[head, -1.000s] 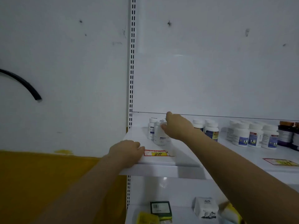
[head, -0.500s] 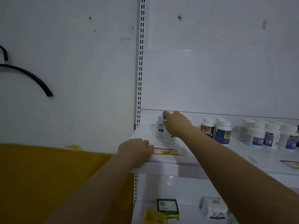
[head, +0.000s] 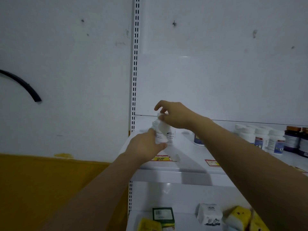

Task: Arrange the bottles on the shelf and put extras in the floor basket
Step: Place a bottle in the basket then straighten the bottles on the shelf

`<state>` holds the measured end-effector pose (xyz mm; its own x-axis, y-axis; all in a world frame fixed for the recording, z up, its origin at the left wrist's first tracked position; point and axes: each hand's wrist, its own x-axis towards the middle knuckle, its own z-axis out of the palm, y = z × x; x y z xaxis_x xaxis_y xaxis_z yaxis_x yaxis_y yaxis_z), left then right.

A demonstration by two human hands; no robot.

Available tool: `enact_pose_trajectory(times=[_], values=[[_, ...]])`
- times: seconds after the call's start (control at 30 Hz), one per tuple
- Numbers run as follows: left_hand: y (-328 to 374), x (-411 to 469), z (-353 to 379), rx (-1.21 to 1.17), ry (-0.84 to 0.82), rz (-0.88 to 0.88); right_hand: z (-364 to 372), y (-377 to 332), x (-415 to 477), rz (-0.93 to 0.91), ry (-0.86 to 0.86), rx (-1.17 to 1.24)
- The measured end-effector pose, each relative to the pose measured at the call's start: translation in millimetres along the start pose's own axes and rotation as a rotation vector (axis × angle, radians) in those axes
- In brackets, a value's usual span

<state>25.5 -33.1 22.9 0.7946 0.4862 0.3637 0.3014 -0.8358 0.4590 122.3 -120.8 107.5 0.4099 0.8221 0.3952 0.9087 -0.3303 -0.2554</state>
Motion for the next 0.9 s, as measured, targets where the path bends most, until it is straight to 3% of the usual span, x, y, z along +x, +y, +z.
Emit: enact_pose_trajectory(times=[0.23,0.33,0.47,0.53,0.7,0.9], values=[[24,-1,15,-0.271,0.179,0.006,-20,13,-20,0.008,0.004,0.172],[32,-2,19,-0.232,0.263,-0.005,-21,17,-25,0.085,0.073,0.218],[43,-5,24,-0.074,0.372,-0.006,-21,15,-25,0.214,0.152,0.105],[46,-5,26,-0.108,0.308,-0.003,-23,16,-27,0.206,0.155,0.131],[42,-9,22,-0.504,0.026,0.006,-26,23,-34,0.163,0.064,0.3],[39,-11,25,-0.55,0.097,-0.003,-22,25,-38,0.14,0.002,0.55]])
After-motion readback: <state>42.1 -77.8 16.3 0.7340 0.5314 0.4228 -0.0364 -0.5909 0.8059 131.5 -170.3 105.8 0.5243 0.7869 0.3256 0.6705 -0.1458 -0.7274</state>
